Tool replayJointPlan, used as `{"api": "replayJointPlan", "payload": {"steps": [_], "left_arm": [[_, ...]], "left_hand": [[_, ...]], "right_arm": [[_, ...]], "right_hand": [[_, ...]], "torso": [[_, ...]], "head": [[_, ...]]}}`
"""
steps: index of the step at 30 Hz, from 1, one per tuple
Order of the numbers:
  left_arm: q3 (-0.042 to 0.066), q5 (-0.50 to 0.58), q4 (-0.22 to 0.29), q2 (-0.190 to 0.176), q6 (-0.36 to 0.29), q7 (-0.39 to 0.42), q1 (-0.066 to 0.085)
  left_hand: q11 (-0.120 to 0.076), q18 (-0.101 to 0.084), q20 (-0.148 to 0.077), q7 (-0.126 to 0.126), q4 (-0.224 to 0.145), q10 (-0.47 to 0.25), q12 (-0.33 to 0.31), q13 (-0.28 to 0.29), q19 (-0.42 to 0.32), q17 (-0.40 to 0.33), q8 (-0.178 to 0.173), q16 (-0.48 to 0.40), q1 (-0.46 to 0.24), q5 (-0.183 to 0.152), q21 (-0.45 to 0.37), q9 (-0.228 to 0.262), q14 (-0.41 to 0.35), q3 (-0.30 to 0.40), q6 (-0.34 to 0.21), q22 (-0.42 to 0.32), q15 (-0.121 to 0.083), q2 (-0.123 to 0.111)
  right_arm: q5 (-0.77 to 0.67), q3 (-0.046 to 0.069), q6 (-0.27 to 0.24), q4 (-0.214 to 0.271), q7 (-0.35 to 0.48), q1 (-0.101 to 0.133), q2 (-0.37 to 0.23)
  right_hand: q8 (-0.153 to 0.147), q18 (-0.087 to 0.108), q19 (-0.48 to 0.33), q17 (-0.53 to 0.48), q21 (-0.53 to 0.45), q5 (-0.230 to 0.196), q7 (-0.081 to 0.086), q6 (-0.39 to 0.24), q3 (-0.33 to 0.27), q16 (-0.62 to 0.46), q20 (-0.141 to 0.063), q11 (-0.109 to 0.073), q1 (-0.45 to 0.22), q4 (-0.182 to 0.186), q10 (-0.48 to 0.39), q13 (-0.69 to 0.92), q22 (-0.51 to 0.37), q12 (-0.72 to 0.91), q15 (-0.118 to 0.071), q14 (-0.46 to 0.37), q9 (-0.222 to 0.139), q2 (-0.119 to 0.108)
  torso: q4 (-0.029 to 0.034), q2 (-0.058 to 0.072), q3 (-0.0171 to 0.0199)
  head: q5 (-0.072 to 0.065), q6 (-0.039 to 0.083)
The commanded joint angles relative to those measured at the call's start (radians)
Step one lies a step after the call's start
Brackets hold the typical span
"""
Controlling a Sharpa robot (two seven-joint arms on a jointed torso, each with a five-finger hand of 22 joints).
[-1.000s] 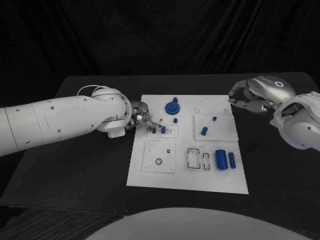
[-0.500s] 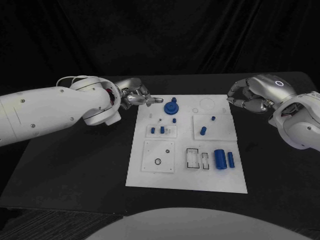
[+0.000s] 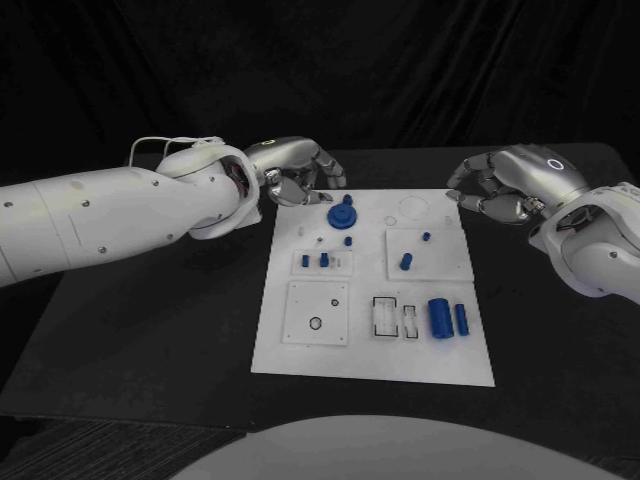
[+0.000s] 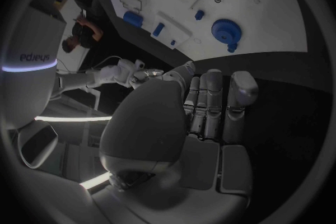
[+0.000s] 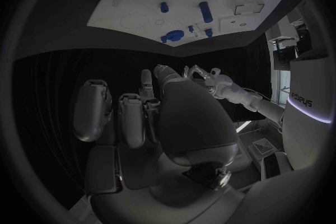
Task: Assemble the parts on the task board
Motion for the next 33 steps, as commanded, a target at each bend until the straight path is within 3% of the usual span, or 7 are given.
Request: {"api": "replayJointPlan", "payload": {"steps": [1,5,10,26,33], "left_arm": [[0.000,-0.254,-0.025,0.027,-0.005,0.085,-0.017],[0.000,-0.308,-0.053,0.064,0.003,0.072,-0.039],[0.000,-0.333,-0.079,0.102,0.020,0.058,-0.056],[0.000,-0.343,-0.124,0.162,0.043,0.042,-0.084],[0.000,-0.343,-0.151,0.183,0.068,0.027,-0.099]], "left_hand": [[-0.008,-0.015,-0.005,-0.010,-0.011,0.004,-0.049,-0.071,0.043,-0.039,-0.002,-0.030,-0.008,-0.007,0.026,-0.065,0.033,-0.019,0.008,0.135,-0.011,-0.016],[-0.008,-0.024,-0.008,-0.018,-0.024,0.013,-0.058,-0.099,0.084,-0.040,-0.003,-0.022,-0.015,0.000,0.065,-0.104,0.067,-0.037,0.013,0.149,-0.014,-0.017],[0.001,-0.033,-0.013,-0.030,-0.035,0.042,-0.052,-0.117,0.121,-0.028,-0.001,0.009,-0.024,0.002,0.106,-0.139,0.105,-0.054,0.019,0.162,-0.011,-0.015],[-0.004,-0.039,-0.020,-0.007,-0.064,0.137,0.014,-0.097,0.146,-0.033,0.025,0.051,-0.014,0.017,0.137,-0.172,0.120,-0.060,0.107,0.171,-0.013,-0.006],[-0.003,-0.038,-0.021,-0.003,-0.070,0.152,0.031,-0.084,0.145,-0.050,0.034,0.048,-0.018,0.017,0.135,-0.172,0.112,-0.065,0.131,0.170,-0.013,-0.009]], "right_arm": [[0.013,0.001,-0.027,-0.001,0.033,-0.003,-0.001],[0.014,0.001,-0.028,0.001,0.038,-0.004,-0.003],[0.014,0.001,-0.025,0.000,0.038,-0.004,-0.003],[0.014,0.001,-0.020,0.001,0.035,-0.005,-0.003],[0.014,0.001,-0.016,0.003,0.032,-0.005,-0.005]], "right_hand": [[-0.005,-0.005,0.005,0.134,0.001,0.005,-0.001,0.008,0.008,-0.003,-0.006,-0.004,0.007,0.001,0.088,0.240,0.178,-0.005,-0.007,0.078,-0.002,0.001],[-0.007,-0.005,0.005,0.135,0.000,0.005,-0.001,0.009,0.008,-0.002,-0.006,-0.004,0.007,0.001,0.085,0.235,0.178,-0.010,-0.007,0.078,-0.002,0.000],[-0.009,-0.005,0.005,0.133,0.000,0.004,-0.001,0.009,0.008,-0.004,-0.006,-0.004,0.006,0.001,0.081,0.230,0.177,-0.014,-0.007,0.077,-0.002,0.000],[-0.012,-0.005,0.005,0.132,-0.001,0.004,-0.001,0.010,0.009,-0.004,-0.006,-0.004,0.006,0.001,0.079,0.226,0.177,-0.017,-0.007,0.077,-0.003,-0.001],[-0.013,-0.005,0.005,0.132,-0.001,0.004,0.000,0.010,0.009,-0.005,-0.006,-0.004,0.006,0.001,0.077,0.224,0.177,-0.019,-0.007,0.077,-0.003,-0.001]], "torso": [[0.0035,0.000,-0.0009],[0.0039,0.002,-0.0044],[-0.0012,0.001,-0.0063],[0.0013,0.001,0.0001],[0.0022,0.000,-0.0003]], "head": [[-0.003,0.000],[-0.006,0.000],[-0.003,0.000],[-0.005,0.000],[-0.008,0.000]]}}
